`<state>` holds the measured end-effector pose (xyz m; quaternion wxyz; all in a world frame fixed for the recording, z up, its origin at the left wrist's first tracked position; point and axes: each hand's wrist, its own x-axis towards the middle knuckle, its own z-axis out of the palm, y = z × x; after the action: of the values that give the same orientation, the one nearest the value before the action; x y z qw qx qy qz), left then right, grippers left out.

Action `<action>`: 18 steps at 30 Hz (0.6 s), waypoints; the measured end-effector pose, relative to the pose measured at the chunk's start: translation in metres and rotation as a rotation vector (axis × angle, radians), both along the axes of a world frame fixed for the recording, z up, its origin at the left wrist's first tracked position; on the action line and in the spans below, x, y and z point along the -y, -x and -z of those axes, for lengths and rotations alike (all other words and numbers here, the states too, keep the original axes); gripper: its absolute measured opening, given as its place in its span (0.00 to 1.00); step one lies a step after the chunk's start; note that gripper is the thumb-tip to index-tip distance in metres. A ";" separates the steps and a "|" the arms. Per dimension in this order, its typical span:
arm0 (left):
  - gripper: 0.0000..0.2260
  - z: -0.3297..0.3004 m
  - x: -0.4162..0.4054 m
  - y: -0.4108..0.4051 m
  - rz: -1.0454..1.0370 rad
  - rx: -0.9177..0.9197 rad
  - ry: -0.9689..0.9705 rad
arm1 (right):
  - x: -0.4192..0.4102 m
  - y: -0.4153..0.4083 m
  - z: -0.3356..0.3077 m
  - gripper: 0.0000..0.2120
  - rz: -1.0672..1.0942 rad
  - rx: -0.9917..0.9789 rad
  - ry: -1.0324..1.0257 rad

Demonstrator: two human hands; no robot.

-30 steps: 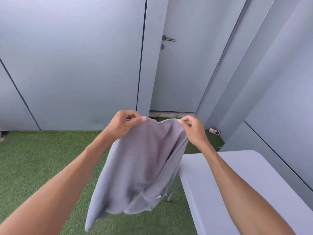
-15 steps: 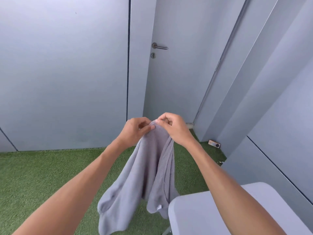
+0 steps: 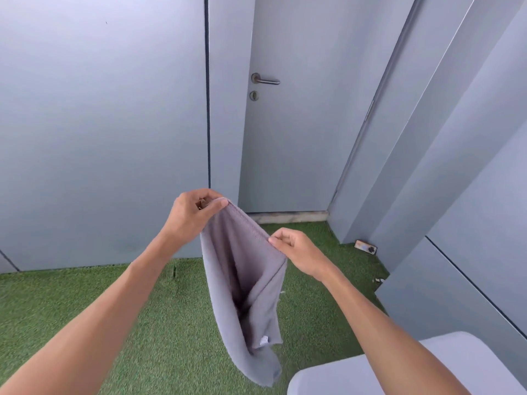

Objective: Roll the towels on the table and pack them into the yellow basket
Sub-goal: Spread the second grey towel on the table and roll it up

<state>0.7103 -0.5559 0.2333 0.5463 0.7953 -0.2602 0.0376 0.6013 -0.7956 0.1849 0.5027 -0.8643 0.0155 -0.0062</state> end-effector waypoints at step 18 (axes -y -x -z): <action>0.10 0.043 0.012 0.003 0.378 -0.287 -0.030 | -0.034 -0.027 -0.041 0.11 0.002 0.179 0.189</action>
<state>0.7078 -0.5681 0.1903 0.5632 0.7375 -0.3249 -0.1825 0.6287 -0.7618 0.2259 0.4182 -0.9039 -0.0291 -0.0850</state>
